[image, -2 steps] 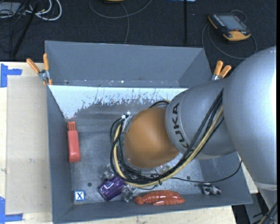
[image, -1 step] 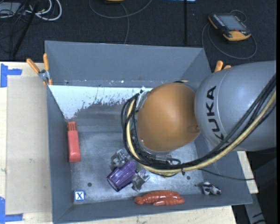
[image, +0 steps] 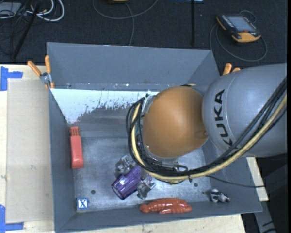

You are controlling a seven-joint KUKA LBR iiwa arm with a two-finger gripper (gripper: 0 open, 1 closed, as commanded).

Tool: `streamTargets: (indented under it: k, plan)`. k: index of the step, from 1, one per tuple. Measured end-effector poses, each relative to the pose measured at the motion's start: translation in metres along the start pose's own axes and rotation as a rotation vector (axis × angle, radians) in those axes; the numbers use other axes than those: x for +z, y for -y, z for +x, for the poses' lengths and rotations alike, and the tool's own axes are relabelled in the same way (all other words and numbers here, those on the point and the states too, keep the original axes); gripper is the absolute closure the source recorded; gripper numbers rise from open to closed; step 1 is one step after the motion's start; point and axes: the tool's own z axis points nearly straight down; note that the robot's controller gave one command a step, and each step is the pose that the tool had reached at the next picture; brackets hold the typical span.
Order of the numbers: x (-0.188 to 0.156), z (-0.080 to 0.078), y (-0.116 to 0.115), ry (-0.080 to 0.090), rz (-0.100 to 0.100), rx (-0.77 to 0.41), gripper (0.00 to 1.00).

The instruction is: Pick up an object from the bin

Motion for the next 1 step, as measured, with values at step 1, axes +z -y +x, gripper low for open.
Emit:
streamTargets:
  k: [1]
  plan:
    - [-0.0019,-0.0003,0.0004,-0.004,-0.001,-0.005,1.0]
